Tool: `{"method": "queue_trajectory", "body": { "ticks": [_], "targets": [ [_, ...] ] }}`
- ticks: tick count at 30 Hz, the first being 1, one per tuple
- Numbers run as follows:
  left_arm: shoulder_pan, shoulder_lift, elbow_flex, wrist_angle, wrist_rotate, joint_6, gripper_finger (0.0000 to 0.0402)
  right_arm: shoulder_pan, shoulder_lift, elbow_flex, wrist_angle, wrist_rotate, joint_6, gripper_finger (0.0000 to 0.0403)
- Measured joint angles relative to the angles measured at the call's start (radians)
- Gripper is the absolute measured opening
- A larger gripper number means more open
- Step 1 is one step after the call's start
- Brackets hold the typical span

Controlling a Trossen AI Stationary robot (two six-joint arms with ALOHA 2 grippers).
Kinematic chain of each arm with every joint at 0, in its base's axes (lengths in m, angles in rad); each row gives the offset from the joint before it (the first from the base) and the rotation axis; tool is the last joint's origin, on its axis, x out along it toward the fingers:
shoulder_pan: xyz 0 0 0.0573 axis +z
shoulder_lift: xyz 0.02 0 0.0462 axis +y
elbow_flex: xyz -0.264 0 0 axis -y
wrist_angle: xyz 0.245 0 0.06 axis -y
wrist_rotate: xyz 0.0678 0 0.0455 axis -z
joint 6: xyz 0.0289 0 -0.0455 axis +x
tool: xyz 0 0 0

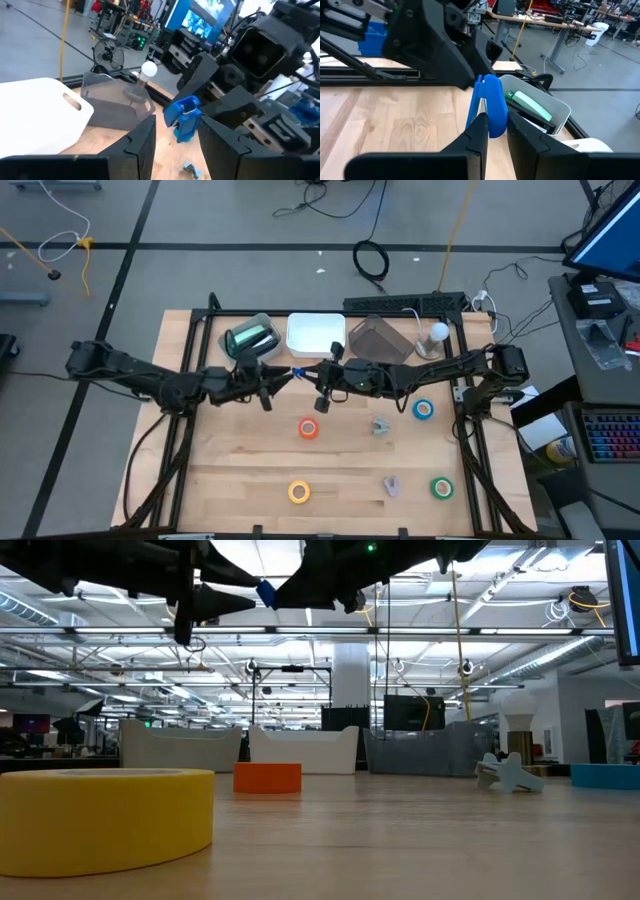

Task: Pick and place Stapler, Stapler remover, tape
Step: Put the blue stapler into the gray bin

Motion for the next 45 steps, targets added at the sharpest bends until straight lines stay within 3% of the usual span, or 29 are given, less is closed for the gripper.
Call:
{"method": "queue_trajectory", "body": {
  "ticks": [9, 21, 27, 33, 42, 45],
  "targets": [
    [0.020, -0.001, 0.000, 0.018, 0.043, -0.039, 0.0151, 0.000, 0.000, 0.000, -0.021, -0.002, -0.011, 0.0049],
    [0.022, 0.088, 0.061, 0.014, 0.043, -0.033, 0.0219, 0.000, 0.000, 0.000, -0.016, -0.003, -0.011, 0.0049],
    [0.040, 0.097, 0.063, 0.016, 0.042, -0.072, 0.0225, 0.000, 0.000, 0.000, -0.020, -0.003, -0.011, 0.0049],
    [0.049, 0.097, 0.063, 0.015, 0.043, -0.093, 0.0187, 0.000, 0.000, 0.000, -0.021, -0.003, -0.010, 0.0049],
    [0.049, 0.096, 0.063, 0.013, 0.045, -0.113, 0.0076, 0.001, 0.000, 0.000, -0.014, 0.003, -0.010, 0.0050],
    [0.049, 0.096, 0.063, 0.015, 0.042, -0.114, 0.0073, 0.001, 0.000, 0.000, -0.013, 0.003, -0.011, 0.0050]
  ]
}}
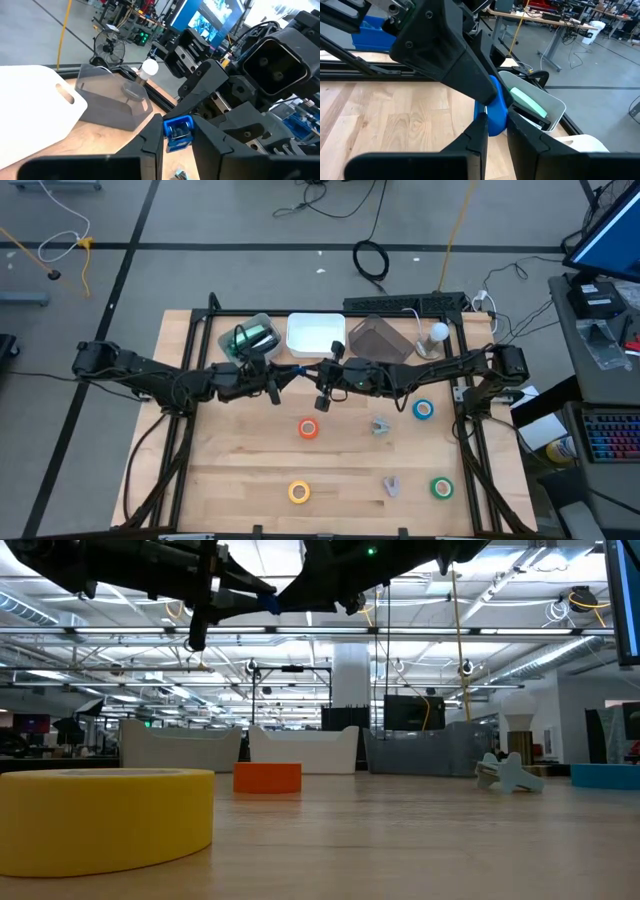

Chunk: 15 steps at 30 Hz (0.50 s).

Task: Pick and place Stapler, Stapler remover, tape
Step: Put the blue stapler into the gray bin

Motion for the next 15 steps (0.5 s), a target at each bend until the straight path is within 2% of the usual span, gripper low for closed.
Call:
{"method": "queue_trajectory", "body": {
  "ticks": [7, 10, 15],
  "targets": [
    [-0.001, 0.000, 0.000, -0.001, -0.008, -0.014, 0.0089, 0.002, 0.000, 0.000, -0.005, -0.009, 0.001, 0.0063],
    [0.000, 0.002, 0.000, -0.005, -0.008, -0.012, 0.0093, 0.002, 0.000, 0.002, -0.027, -0.013, 0.001, 0.0086],
    [0.002, 0.002, -0.001, -0.023, -0.017, -0.009, 0.0077, 0.002, -0.017, 0.002, -0.101, -0.010, 0.000, 0.0132]
  ]
}}
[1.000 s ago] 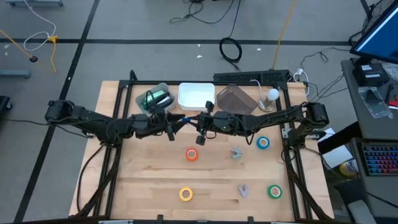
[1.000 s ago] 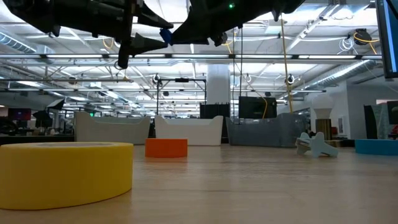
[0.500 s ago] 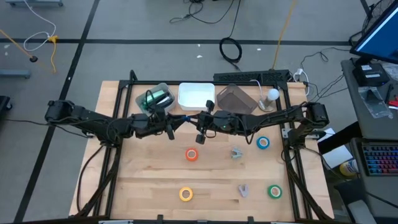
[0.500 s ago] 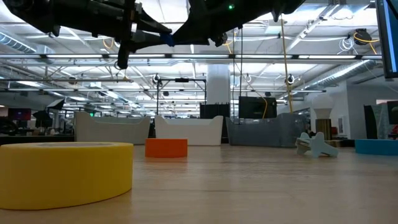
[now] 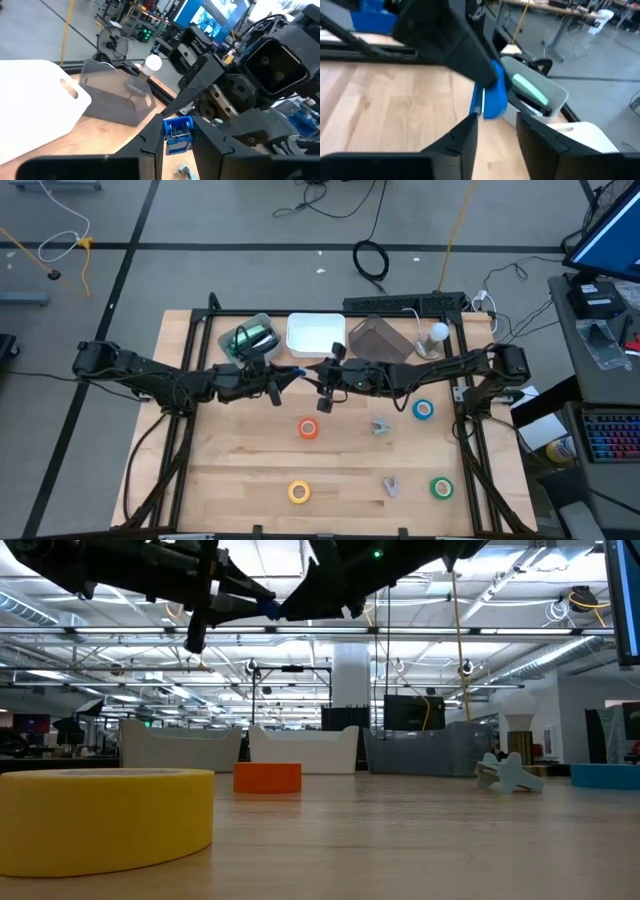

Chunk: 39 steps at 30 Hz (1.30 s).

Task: Pick and place Stapler, Stapler remover, tape
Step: Put the blue stapler into the gray bin

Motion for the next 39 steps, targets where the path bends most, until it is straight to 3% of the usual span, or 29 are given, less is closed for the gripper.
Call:
{"method": "queue_trajectory", "body": {
  "ticks": [7, 14, 22, 27, 32, 39],
  "targets": [
    [0.011, -0.001, 0.000, -0.011, -0.035, 0.013, 0.0088, 0.001, -0.089, 0.000, -0.172, -0.006, -0.001, 0.0177],
    [0.081, -0.006, 0.000, -0.042, -0.065, 0.107, 0.0082, 0.001, -0.161, -0.002, -0.429, 0.000, 0.056, 0.0192],
    [0.204, -0.111, 0.000, -0.440, -0.171, 0.044, 0.0085, 0.000, -0.176, -0.002, -0.551, 0.000, 0.111, 0.0186],
    [0.284, -0.200, 0.000, -0.720, -0.176, -0.026, 0.0079, 0.000, -0.176, -0.002, -0.551, 0.000, 0.111, 0.0189],
    [0.357, -0.248, 0.000, -0.949, -0.140, -0.091, 0.0083, 0.000, -0.176, -0.002, -0.551, 0.000, 0.106, 0.0188],
    [0.455, -0.237, 0.000, -1.067, -0.003, -0.020, 0.0086, 0.000, -0.176, -0.002, -0.546, 0.000, 0.102, 0.0191]
  ]
}}
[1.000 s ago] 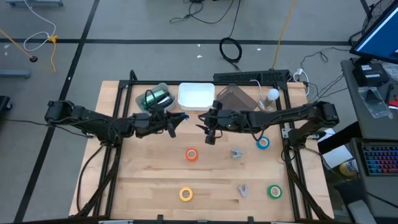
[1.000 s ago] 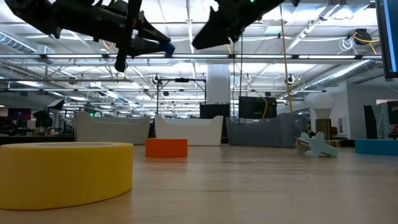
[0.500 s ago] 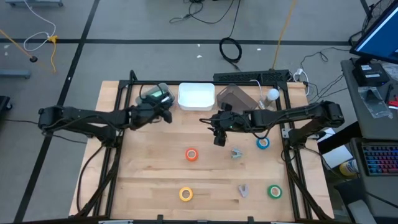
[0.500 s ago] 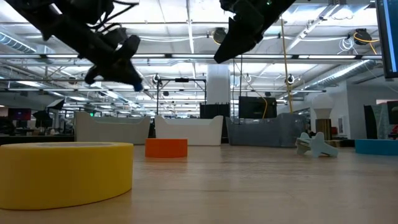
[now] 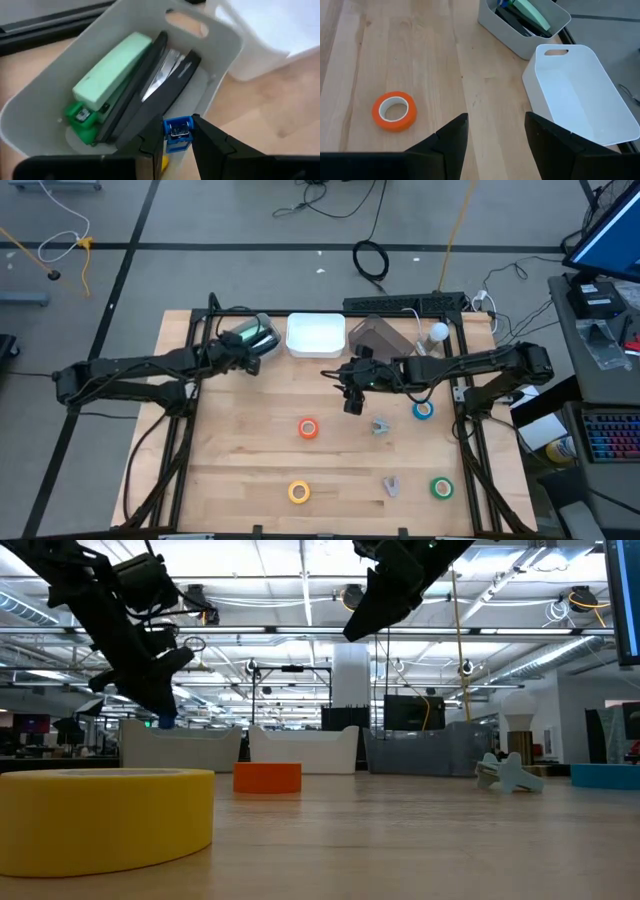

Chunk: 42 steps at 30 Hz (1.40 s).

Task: Pick and place Stapler, Stapler remover, tape
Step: Put the blue stapler into the gray bin

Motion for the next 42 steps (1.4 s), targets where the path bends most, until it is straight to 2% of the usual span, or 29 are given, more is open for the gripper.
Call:
{"method": "queue_trajectory", "body": {
  "ticks": [11, 18, 25, 33, 42],
  "targets": [
    [0.141, 0.000, 0.000, -0.054, 0.184, 0.216, 0.0087, 0.000, 0.000, 0.000, 0.004, 0.000, 0.007, 0.0189],
    [0.192, 0.000, 0.000, -0.116, 0.211, 0.323, 0.0087, 0.000, 0.000, 0.000, 0.011, 0.000, 0.007, 0.0190],
    [0.233, 0.003, 0.000, -0.124, 0.290, 0.391, 0.0088, 0.000, 0.000, 0.000, 0.011, 0.000, 0.029, 0.0189],
    [0.250, 0.094, 0.001, -0.111, 0.362, 0.461, 0.0088, 0.000, 0.000, 0.000, 0.011, 0.000, 0.029, 0.0189],
    [0.249, 0.135, 0.001, -0.079, 0.369, 0.466, 0.0088, -0.001, 0.000, 0.000, 0.011, 0.000, 0.030, 0.0188]
  ]
}}
